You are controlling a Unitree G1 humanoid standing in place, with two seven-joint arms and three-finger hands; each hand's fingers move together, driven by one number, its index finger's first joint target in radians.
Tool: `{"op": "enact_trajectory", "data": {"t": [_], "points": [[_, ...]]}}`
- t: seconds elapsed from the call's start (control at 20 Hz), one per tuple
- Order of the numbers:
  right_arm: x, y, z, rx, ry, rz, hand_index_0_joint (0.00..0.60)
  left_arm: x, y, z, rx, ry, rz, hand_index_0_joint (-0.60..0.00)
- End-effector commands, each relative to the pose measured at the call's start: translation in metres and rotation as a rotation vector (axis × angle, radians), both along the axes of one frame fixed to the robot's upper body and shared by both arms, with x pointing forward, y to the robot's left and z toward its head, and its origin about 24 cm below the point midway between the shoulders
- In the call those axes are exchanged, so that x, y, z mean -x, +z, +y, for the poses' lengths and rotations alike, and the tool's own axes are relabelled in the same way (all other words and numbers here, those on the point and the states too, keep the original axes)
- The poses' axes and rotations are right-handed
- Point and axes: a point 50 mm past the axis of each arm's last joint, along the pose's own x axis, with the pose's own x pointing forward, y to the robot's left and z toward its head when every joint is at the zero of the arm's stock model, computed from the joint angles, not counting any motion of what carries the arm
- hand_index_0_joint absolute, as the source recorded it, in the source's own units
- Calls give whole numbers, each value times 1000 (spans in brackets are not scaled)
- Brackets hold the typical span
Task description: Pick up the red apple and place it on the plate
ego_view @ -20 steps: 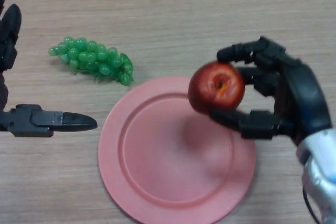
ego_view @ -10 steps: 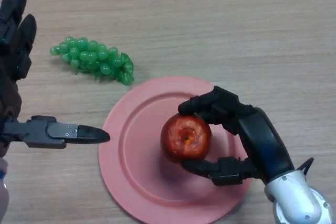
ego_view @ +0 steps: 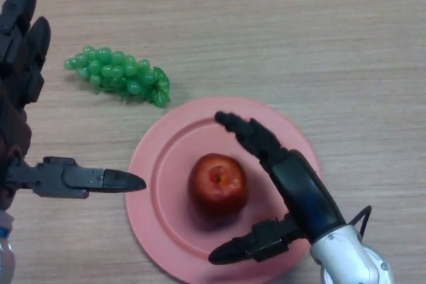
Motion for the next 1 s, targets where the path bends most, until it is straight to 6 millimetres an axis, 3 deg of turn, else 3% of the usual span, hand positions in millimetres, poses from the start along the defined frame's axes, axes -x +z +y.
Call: {"op": "enact_trajectory", "data": {"t": [0.05,0.4,0.6,0.75,1.0], "points": [[9,52,-3,-175,52,-245,0,14,28,2,-64,-3,-223,0],[32,93,-48,-346,72,-251,0,11,27,-1,-33,-19,-199,0],[49,113,-65,-386,50,-406,0,8,24,2,-32,-9,-192,0],[47,111,-70,-341,21,-412,0,7,23,5,-20,8,-185,0],[46,103,-63,-293,66,-363,0,6,24,6,-48,17,-191,0]]}}
